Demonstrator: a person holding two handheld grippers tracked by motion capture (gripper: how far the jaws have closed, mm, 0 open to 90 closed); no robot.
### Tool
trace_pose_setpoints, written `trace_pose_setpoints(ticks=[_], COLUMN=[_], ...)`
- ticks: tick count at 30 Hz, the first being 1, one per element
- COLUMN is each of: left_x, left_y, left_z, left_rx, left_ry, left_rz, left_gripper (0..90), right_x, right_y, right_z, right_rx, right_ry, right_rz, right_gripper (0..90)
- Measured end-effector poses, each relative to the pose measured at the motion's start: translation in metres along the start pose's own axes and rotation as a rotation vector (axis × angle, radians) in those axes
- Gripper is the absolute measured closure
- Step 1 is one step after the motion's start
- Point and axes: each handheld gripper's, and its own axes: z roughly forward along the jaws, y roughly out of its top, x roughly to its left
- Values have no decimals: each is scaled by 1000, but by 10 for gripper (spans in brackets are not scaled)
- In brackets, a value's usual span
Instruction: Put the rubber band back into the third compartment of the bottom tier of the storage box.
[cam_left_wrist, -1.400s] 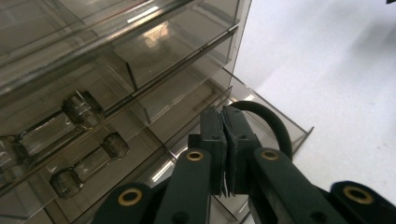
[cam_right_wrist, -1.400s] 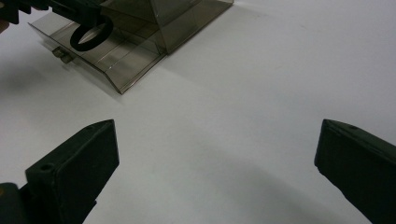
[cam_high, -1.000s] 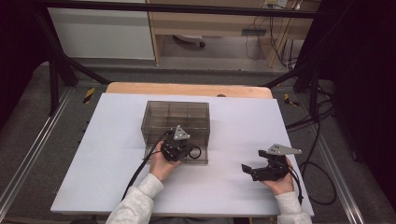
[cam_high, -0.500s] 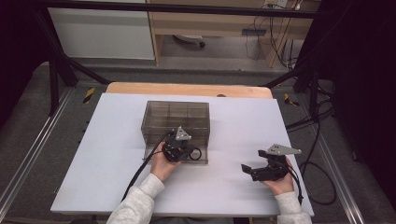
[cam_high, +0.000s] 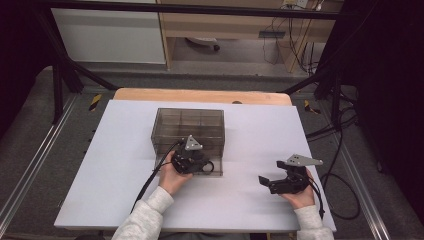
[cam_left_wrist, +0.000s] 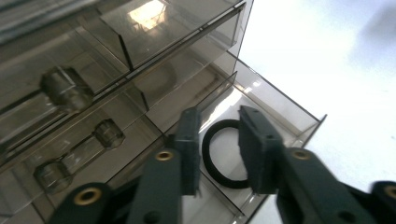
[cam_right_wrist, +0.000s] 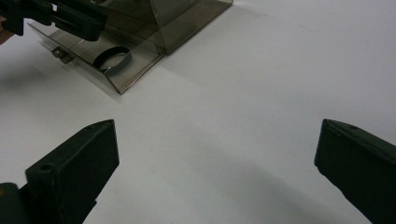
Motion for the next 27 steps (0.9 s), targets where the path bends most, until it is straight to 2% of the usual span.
trace_pose_setpoints(ticks=[11,24,27], left_x=[1,3,4], left_y=[-4,-11,-13], left_z=[-13,-27,-29], left_rx=[3,13,12], left_ry=[-1,-24,-17], left_rz=[1,-2,3], left_gripper=[451,269,231], right_x=[0,0,0], right_y=[0,0,0], right_z=[0,1,0], right_rx=[2,6,4], right_ry=[0,0,-1], right_rz=[-2,-3,-1], right_gripper=[5,5,5])
